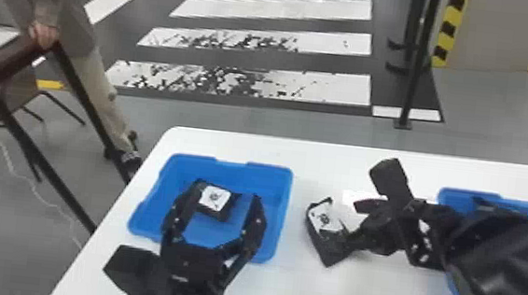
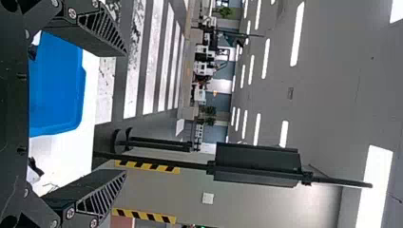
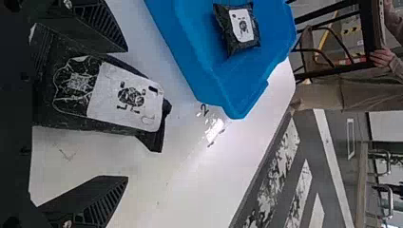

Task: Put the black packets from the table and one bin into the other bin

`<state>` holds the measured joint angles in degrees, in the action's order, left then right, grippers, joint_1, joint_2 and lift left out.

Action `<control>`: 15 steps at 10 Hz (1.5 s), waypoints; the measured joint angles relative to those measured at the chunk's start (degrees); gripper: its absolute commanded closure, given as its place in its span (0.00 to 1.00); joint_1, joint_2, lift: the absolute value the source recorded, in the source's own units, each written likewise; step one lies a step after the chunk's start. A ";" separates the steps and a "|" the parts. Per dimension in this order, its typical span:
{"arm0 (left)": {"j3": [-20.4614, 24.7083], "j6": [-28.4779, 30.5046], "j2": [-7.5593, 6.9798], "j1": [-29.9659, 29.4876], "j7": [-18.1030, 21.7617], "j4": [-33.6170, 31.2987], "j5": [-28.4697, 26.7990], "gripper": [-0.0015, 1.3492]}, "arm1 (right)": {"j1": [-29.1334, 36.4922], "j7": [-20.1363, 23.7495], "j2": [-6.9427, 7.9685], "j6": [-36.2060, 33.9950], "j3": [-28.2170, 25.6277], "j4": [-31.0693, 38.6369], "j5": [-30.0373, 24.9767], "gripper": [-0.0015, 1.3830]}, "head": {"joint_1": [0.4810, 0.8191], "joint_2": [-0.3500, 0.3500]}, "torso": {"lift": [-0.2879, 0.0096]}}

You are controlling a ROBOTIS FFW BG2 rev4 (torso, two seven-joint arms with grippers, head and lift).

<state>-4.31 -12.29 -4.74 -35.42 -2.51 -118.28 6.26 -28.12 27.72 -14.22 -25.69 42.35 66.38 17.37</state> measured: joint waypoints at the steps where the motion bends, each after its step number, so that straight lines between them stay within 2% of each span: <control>1: -0.17 -0.12 0.00 0.27 -0.02 0.27 0.14 0.12 | -0.50 0.23 0.04 0.49 1.41 -1.54 1.84 0.04 | 0.63 0.86 | 0.60; 2: -0.25 -0.20 0.00 0.39 -0.01 0.44 0.28 0.12 | -0.71 0.23 0.06 0.54 2.16 -2.26 2.54 0.07 | 0.63 0.86 | 0.60; 3: -0.46 -0.21 0.00 0.59 0.01 0.74 0.56 0.12 | -1.05 0.16 0.07 0.30 2.72 -3.30 2.75 0.26 | 0.63 0.86 | 0.60; 4: -0.82 -0.27 0.03 0.97 0.01 1.25 0.91 0.12 | -1.56 0.06 0.07 0.15 2.92 -4.99 3.10 0.57 | 0.63 0.85 | 0.60; 6: -1.17 -0.61 0.15 1.28 0.02 1.90 1.40 0.12 | -2.10 0.06 -0.01 -0.16 2.99 -7.43 4.05 0.63 | 0.63 0.81 | 0.60; 10: -0.14 -0.63 0.46 0.55 0.23 2.06 1.96 0.12 | -0.63 0.01 -0.28 0.18 2.92 -5.63 5.06 0.64 | 0.63 0.84 | 0.60; 13: 0.58 -1.08 0.49 -0.24 0.68 2.06 1.73 0.12 | 2.44 -1.68 -0.66 6.21 1.80 -2.30 6.51 0.64 | 0.63 0.88 | 0.60; 15: 1.05 -1.37 0.51 -0.80 0.94 2.04 1.59 0.12 | 9.26 -3.02 -0.96 8.85 -7.07 7.27 2.24 0.64 | 0.63 0.88 | 0.60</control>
<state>-3.26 -13.65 -4.24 -36.22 -1.57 -116.23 7.85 -18.85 24.70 -15.18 -16.84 35.28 73.65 19.61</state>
